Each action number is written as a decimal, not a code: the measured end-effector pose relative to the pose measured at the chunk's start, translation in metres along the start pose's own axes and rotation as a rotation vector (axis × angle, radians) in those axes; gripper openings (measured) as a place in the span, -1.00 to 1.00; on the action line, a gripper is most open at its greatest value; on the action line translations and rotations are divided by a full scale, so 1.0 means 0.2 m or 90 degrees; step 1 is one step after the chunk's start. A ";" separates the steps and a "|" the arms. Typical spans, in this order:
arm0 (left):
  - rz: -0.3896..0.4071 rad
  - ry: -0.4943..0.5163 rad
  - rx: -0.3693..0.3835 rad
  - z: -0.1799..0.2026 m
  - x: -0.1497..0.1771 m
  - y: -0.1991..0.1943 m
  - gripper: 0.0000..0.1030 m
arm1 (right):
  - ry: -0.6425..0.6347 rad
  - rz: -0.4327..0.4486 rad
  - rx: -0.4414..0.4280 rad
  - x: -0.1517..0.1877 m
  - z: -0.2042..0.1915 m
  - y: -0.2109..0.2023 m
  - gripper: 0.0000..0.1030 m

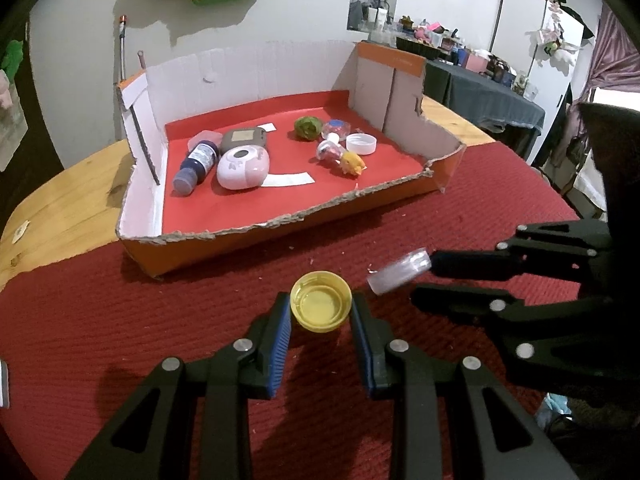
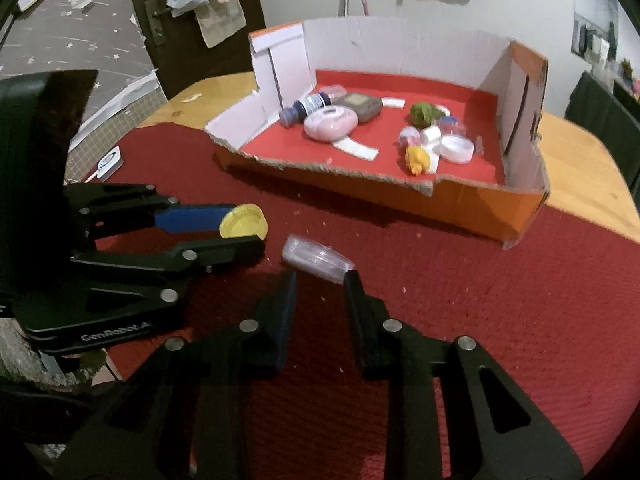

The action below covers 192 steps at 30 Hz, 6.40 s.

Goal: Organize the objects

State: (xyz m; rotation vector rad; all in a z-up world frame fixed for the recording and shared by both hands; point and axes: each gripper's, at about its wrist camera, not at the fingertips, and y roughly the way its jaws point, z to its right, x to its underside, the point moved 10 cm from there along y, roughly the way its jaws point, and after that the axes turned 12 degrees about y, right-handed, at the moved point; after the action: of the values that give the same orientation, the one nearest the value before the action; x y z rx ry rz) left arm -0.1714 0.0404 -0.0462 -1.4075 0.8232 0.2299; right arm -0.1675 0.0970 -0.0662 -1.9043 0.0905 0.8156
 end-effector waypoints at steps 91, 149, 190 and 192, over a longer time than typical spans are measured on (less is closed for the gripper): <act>0.008 -0.027 -0.002 -0.26 -0.31 0.06 -0.40 | 0.003 0.006 -0.024 -0.44 0.03 0.02 -0.24; -0.041 -0.028 -0.043 -0.37 -0.30 0.22 0.06 | 0.038 -0.025 0.026 -0.46 0.20 0.17 0.21; 0.095 -0.094 -0.186 -0.41 -0.18 -0.01 1.00 | 0.070 0.228 0.179 -0.40 0.33 -0.09 1.00; 0.096 -0.093 -0.190 -0.41 -0.18 -0.01 1.00 | 0.068 0.228 0.184 -0.40 0.33 -0.09 1.00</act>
State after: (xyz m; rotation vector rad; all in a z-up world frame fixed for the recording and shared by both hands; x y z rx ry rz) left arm -0.2271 -0.0246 -0.0176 -1.5853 0.7979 0.5843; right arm -0.2543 0.1380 -0.0242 -1.6754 0.5982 0.8830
